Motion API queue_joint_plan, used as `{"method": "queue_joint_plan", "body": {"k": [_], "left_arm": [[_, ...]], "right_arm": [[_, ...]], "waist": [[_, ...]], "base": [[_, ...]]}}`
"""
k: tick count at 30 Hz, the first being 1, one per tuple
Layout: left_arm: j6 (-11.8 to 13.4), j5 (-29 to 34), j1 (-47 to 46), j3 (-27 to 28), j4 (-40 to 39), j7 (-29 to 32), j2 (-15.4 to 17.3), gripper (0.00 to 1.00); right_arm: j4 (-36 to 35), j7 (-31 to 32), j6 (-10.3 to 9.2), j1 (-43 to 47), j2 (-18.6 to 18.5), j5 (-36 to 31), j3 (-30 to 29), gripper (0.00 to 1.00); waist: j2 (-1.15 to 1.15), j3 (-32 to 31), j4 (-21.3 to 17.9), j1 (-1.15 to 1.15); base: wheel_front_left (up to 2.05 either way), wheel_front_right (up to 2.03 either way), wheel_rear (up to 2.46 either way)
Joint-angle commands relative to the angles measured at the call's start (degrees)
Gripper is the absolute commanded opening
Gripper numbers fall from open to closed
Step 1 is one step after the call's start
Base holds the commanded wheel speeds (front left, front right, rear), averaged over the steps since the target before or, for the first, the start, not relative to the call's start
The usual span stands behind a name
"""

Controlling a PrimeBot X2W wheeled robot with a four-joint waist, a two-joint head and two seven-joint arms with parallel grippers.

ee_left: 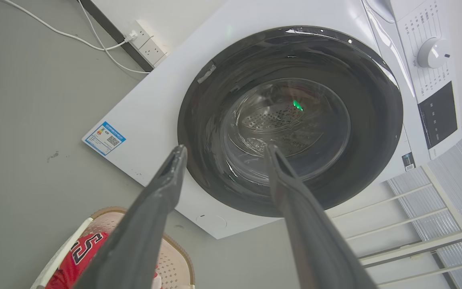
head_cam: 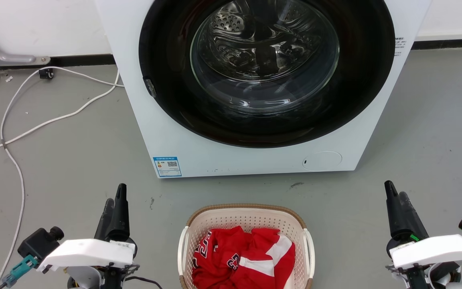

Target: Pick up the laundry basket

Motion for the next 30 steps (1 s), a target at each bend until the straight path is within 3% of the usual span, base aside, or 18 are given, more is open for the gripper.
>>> {"method": "queue_joint_plan", "body": {"k": [1,30], "left_arm": [[0.23,1.97,-0.21,-0.18,-1.22,-0.62,0.23,1.0],[0.75,22.0,1.6,-1.47,-3.93,-5.7,0.28,1.0]], "right_arm": [[-1.23,-0.6,0.0,-0.09,-0.18,-2.28,0.28,1.0],[-4.36,-5.68,0.0,1.89,-0.25,-24.06,1.85,1.0]], "waist": [[0.0,0.0,-0.01,0.0],[0.0,0.4,-0.07,0.0]], "base": [[0.0,0.0,0.0],[0.0,0.0,0.0]]}}
